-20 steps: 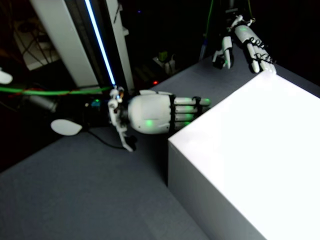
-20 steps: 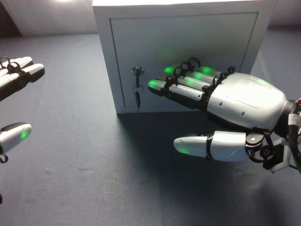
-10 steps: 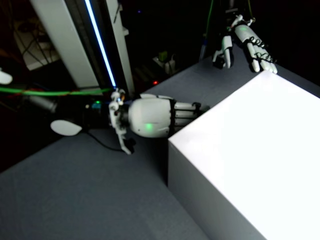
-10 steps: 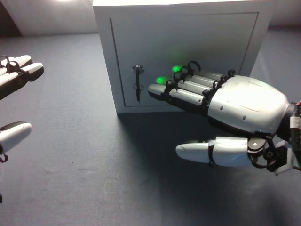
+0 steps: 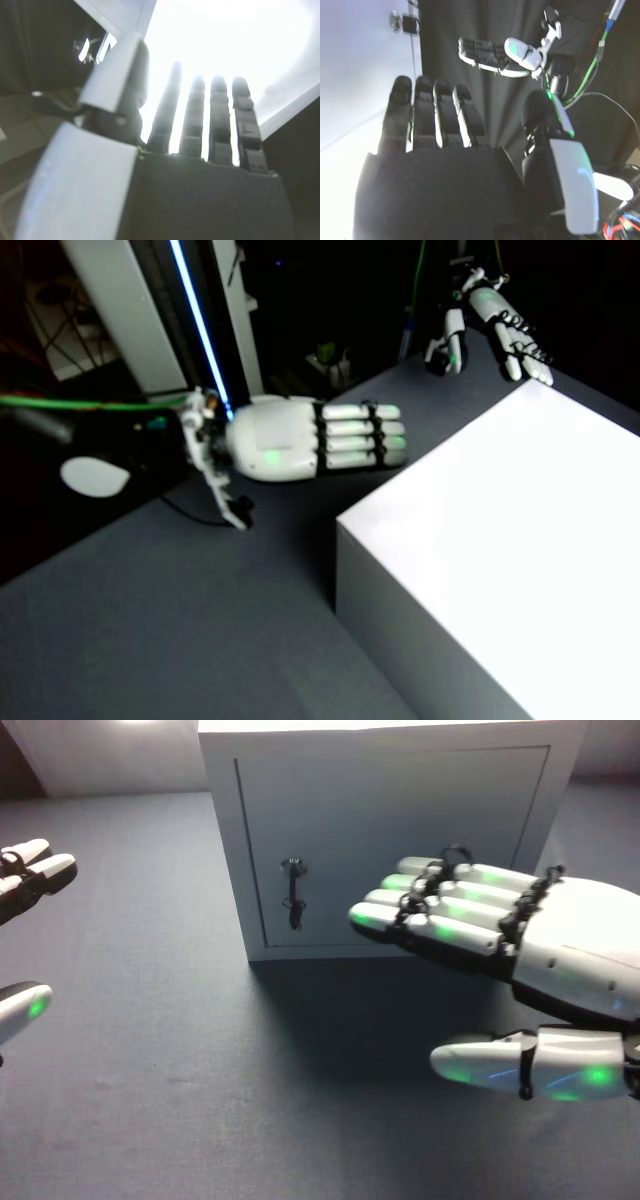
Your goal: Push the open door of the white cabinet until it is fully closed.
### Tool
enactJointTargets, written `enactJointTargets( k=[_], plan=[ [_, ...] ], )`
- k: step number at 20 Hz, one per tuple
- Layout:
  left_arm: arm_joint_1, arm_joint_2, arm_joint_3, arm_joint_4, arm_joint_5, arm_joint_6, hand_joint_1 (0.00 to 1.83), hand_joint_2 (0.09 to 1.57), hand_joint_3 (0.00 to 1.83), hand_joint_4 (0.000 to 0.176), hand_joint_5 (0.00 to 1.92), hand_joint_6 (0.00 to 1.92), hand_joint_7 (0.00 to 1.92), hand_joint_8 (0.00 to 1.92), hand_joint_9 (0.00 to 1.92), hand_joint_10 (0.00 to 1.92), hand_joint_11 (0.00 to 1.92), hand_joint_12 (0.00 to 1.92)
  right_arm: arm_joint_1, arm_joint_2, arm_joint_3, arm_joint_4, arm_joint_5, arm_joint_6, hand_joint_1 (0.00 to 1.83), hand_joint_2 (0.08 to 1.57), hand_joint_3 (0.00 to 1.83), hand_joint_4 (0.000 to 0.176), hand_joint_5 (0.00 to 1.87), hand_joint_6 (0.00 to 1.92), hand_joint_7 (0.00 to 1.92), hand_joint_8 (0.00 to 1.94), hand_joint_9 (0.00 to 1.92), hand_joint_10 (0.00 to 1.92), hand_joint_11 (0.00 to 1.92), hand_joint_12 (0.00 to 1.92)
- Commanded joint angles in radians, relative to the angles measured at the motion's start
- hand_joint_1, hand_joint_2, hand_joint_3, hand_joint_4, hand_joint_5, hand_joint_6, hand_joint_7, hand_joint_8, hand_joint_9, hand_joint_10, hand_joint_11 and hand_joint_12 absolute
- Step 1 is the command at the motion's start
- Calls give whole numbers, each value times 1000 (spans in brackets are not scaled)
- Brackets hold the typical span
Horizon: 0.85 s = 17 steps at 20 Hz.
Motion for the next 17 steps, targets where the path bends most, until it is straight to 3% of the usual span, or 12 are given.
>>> enactJointTargets(
  k=[1, 2, 3, 6, 8, 9, 12, 17],
  plan=[
    [-3, 10, 1, -19, -137, -3, 696, 1415, 0, 0, 160, 4, 32, 3, 23, 3, 1, 21, -8, 45, -17, 8, 162, 16, 154, 1362, 11, 0, 0, 0, 8, 0, 6, 0, 0, 0],
    [-2, 10, 1, -20, -139, -2, 710, 1409, 0, 0, 158, 2, 32, 2, 23, 2, 1, 22, -23, 64, -28, 15, 181, 17, 170, 1371, 0, 0, 14, 0, 25, 22, 10, 4, 0, 297],
    [-2, 10, 0, -21, -141, -2, 742, 1403, 0, 0, 156, 2, 32, 1, 6, 0, 0, 0, -38, 80, -37, 23, 200, 17, 269, 1345, 0, 0, 30, 7, 88, 14, 55, 33, 0, 1041],
    [-2, 9, 1, -23, -147, -1, 753, 1404, 0, 0, 157, 1, 33, 0, 6, 0, 0, 0, -101, 136, -61, 72, 261, 12, 235, 1351, 0, 0, 68, 23, 61, 1, 93, 78, 0, 1208],
    [-2, 10, 2, -24, -150, -1, 742, 1388, 0, 0, 156, 1, 57, 9, 41, 13, 0, 0, -131, 170, -79, 114, 282, -17, 103, 1320, 0, 0, 82, 6, 5, 0, 6, 10, 0, 258],
    [-2, 10, 3, -25, -153, -1, 723, 1386, 0, 0, 148, 0, 51, 4, 36, 8, 4, 2, -153, 186, -87, 144, 296, -35, 107, 1320, 0, 0, 72, 3, 0, 0, 0, 1, 0, 51],
    [-3, 10, 5, -26, -156, -1, 658, 1385, 0, 0, 125, 0, 9, 0, 14, 0, 68, 34, -215, 213, -100, 223, 356, -68, 141, 1314, 0, 0, 0, 0, 0, 0, 0, 0, 2, 1],
    [-6, 11, 8, -27, -165, -1, 636, 1371, 0, 0, 64, 0, 0, 0, 0, 0, 8, 14, -323, 248, -124, 356, 497, -121, 174, 1284, 0, 0, 13, 5, 0, 0, 0, 0, 0, 0]
  ],
)
